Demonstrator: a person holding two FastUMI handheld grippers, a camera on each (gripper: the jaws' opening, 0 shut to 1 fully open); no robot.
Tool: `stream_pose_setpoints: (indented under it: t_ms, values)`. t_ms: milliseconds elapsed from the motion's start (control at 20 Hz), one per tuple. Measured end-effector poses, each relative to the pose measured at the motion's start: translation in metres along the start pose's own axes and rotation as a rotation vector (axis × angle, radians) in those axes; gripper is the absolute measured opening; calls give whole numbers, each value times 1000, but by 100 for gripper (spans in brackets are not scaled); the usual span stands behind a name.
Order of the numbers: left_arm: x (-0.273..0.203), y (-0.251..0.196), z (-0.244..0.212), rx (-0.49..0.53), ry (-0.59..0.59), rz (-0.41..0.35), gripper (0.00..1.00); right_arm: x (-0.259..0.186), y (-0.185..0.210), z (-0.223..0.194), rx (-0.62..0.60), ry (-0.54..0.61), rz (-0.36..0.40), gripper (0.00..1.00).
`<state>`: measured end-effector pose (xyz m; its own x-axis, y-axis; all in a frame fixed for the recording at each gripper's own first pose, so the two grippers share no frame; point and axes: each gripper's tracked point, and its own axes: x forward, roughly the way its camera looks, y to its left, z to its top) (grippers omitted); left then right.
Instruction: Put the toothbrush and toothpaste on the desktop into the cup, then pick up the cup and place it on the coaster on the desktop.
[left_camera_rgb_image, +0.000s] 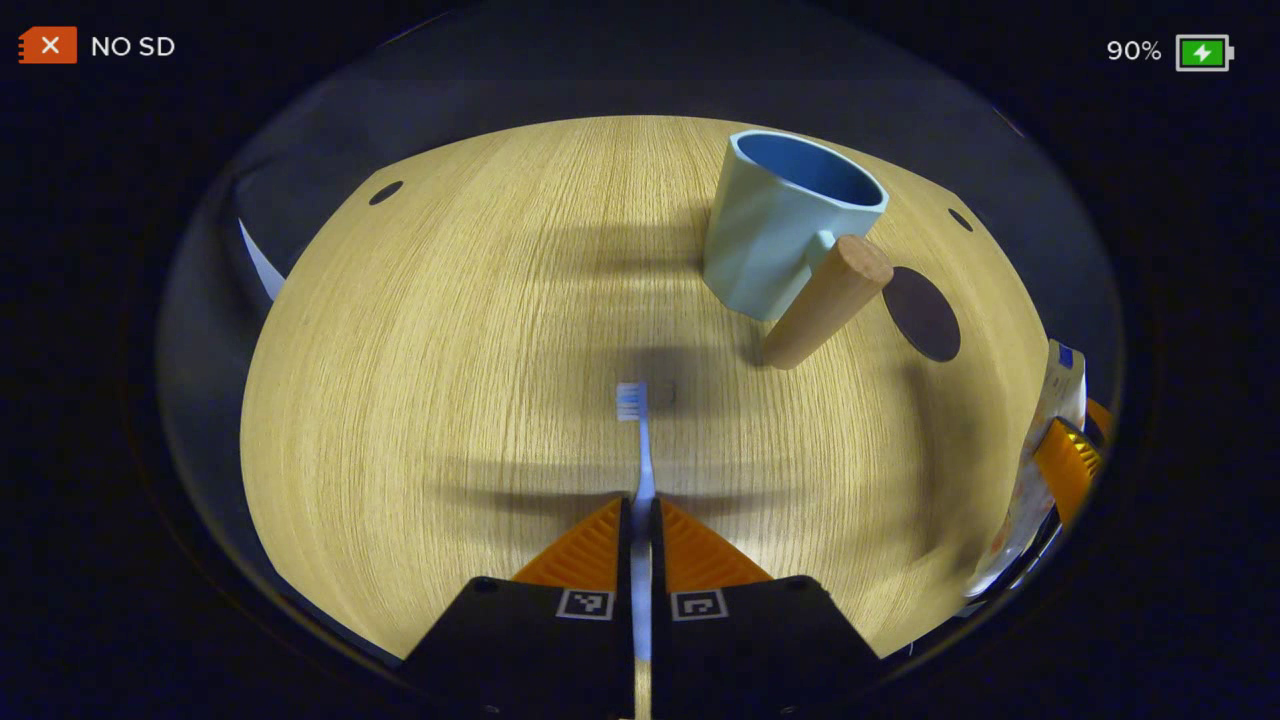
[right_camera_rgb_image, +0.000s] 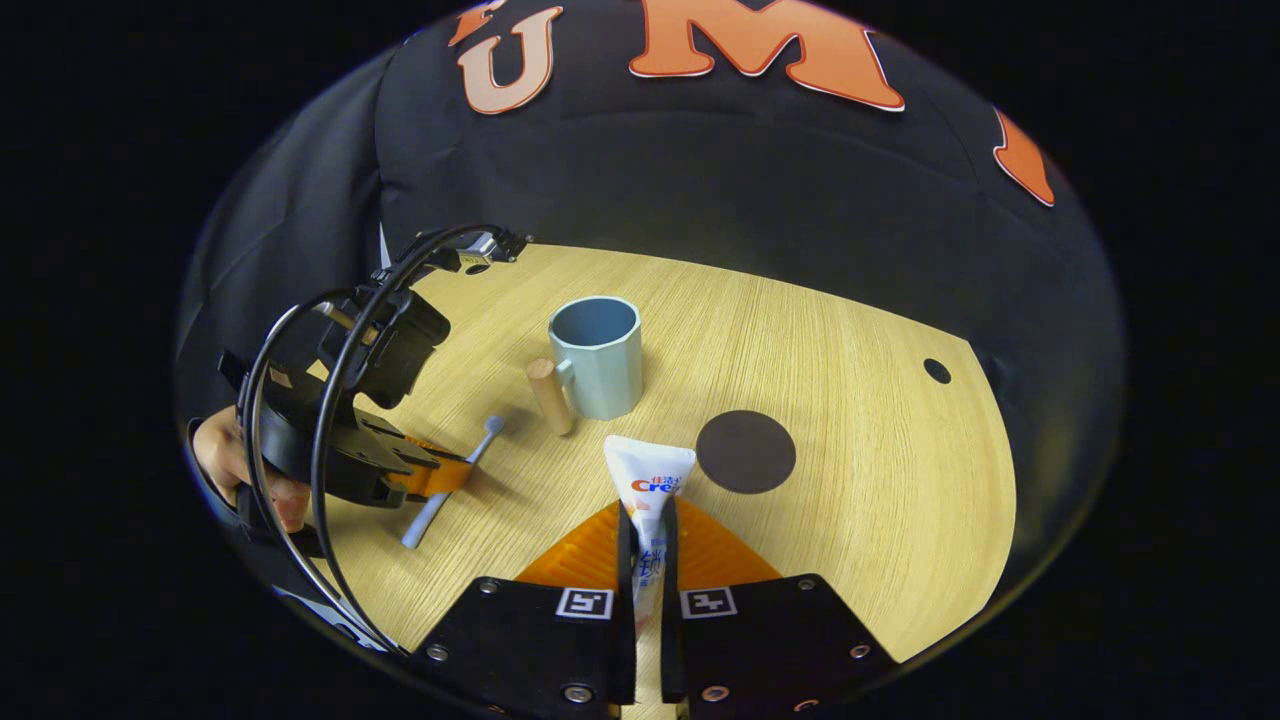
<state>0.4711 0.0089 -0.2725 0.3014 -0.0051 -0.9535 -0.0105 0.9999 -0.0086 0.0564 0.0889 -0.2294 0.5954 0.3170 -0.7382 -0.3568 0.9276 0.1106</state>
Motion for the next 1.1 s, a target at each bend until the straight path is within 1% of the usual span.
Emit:
stream_pose_setpoints:
  t_ms: [150,300,400,550,600,700,750,800,850,900,1000,1100]
  values:
    - [7,5,12,-6,-34,0,4,0,1,0,1,-4,4,10]
    - [10,10,29,-23,-85,1,4,0,0,1,-4,-23,-2,10]
    - [5,12,48,-24,-139,6,4,-1,0,3,-4,-48,-1,10]
    - [-6,13,82,-19,-246,-5,4,-2,0,7,-1,-103,6,10]
    - [-9,15,95,-19,-284,2,4,-2,-1,8,-1,-120,5,10]
    - [-15,18,121,-25,-351,1,4,-3,-3,12,-1,-167,-17,10]
    - [-38,-10,53,-37,-383,-11,4,-5,-3,14,-10,-194,-30,10]
    - [-20,24,120,-70,-406,-55,4,-9,-3,19,-20,-224,-39,10]
    - [-12,20,127,-103,-420,-85,4,-12,-2,25,-26,-253,-42,10]
    - [-32,17,136,-123,-447,-86,4,-15,-1,31,-33,-279,-43,10]
    - [-43,28,149,-136,-520,-75,4,-15,1,37,-33,-302,-44,10]
    - [-59,35,161,-136,-603,-79,4,-16,2,41,-32,-324,-42,10]
